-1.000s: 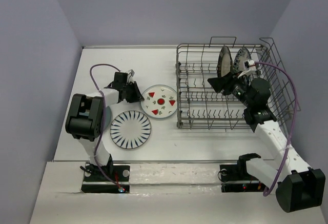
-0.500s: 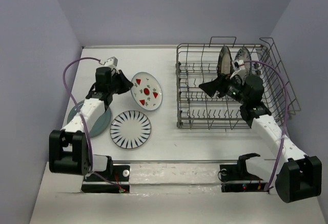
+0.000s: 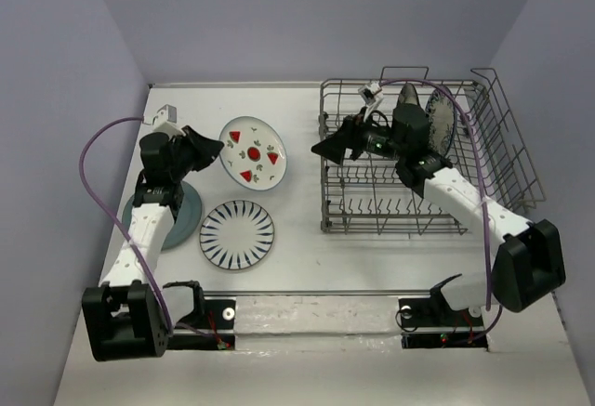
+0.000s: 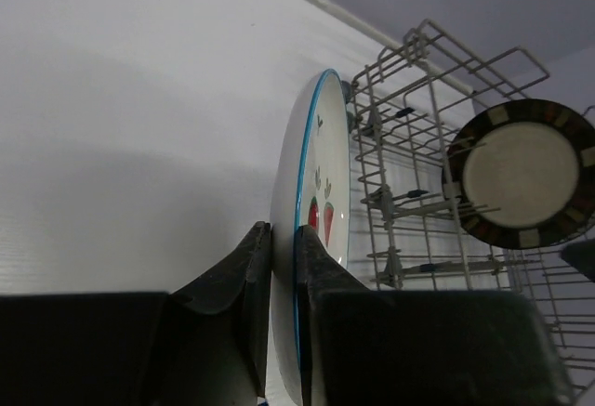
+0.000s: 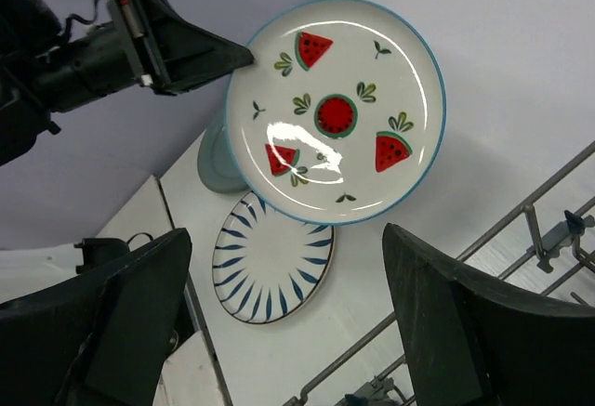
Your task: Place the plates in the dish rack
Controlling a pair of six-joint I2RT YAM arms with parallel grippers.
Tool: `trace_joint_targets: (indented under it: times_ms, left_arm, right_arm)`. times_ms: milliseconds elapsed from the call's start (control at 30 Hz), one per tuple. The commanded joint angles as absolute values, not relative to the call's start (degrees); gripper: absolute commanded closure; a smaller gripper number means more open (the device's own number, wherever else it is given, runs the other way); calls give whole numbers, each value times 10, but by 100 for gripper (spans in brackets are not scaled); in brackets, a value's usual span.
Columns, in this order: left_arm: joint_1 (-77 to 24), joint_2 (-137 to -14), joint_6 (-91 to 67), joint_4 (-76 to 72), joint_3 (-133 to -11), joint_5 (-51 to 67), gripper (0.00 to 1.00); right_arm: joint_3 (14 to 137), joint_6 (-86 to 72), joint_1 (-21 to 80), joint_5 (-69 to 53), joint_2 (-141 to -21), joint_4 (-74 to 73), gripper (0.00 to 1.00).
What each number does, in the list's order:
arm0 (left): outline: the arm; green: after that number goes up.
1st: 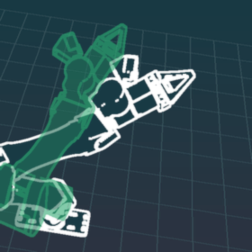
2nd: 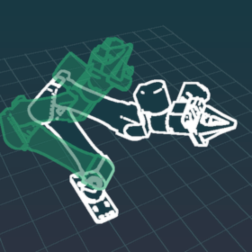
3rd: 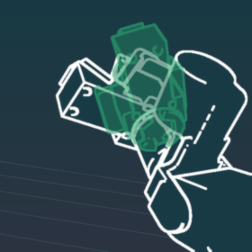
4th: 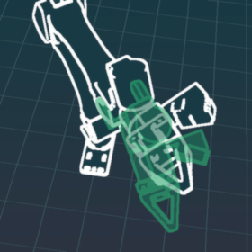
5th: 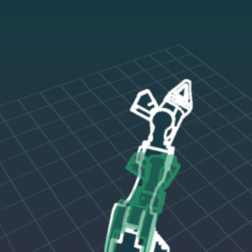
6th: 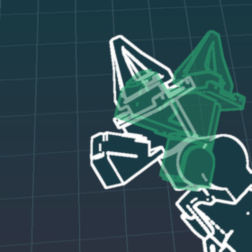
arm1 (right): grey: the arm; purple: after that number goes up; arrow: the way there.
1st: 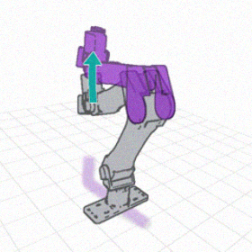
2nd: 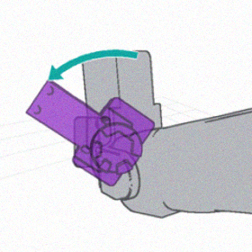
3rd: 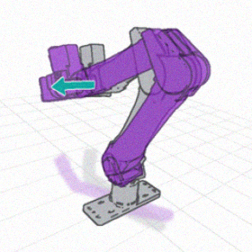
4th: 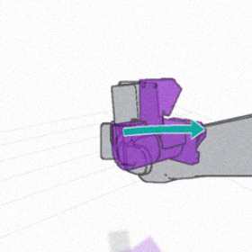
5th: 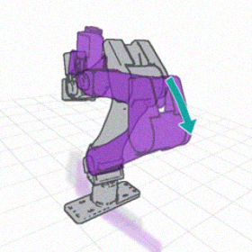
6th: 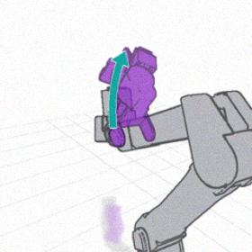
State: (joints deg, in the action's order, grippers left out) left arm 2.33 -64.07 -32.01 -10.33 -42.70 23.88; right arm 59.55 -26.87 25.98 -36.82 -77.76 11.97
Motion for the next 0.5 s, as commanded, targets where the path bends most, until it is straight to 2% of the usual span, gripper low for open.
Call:
trace_joint_targets:
  times_ms: [0,267,467]
  left_arm:
    - [25,-556,-396,-239,-444,291,94]
    - [25,-529,-460,-277,-482,324,94]
    - [25,-524,-519,-322,-485,377,94]
  right_arm:
    - [666,-258,281,-353,-836,100,11]
    - [755,-238,281,-314,-931,54,8]
    - [774,-267,281,-391,-980,90,6]
